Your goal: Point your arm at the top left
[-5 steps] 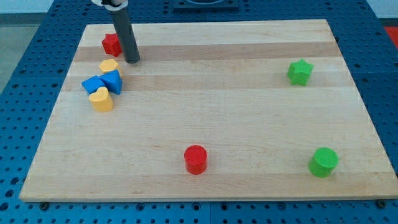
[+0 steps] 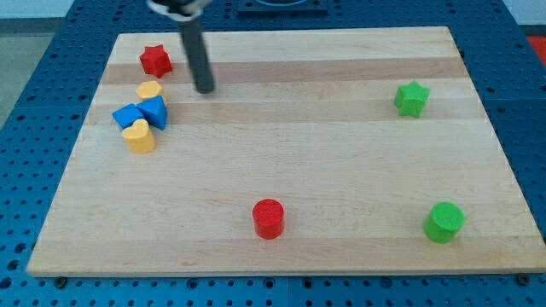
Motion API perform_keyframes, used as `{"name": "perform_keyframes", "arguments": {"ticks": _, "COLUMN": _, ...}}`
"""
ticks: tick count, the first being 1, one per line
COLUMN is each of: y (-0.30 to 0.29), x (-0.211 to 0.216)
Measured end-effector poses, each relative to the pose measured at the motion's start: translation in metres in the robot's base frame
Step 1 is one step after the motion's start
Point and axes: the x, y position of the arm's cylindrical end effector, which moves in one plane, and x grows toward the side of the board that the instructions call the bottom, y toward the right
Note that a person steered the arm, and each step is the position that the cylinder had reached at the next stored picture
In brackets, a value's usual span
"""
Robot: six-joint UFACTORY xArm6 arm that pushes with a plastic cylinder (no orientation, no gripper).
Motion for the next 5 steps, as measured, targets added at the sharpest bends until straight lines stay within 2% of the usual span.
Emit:
{"name": "perform_keyframes", "arguments": {"ticks": 1, "y": 0.020, "x": -0.001}}
{"name": "perform_keyframes", "arguments": {"ticks": 2, "y": 0.018, "x": -0.064}}
{"name": "perform_keyframes", "arguments": {"ticks": 3, "y": -0.008, "x": -0.138}}
{"name": "perform_keyframes", "arguments": {"ticks": 4, "y": -0.017, "x": -0.142}}
{"name": "perform_keyframes", "arguments": {"ticks": 5, "y": -0.085, "x": -0.141}}
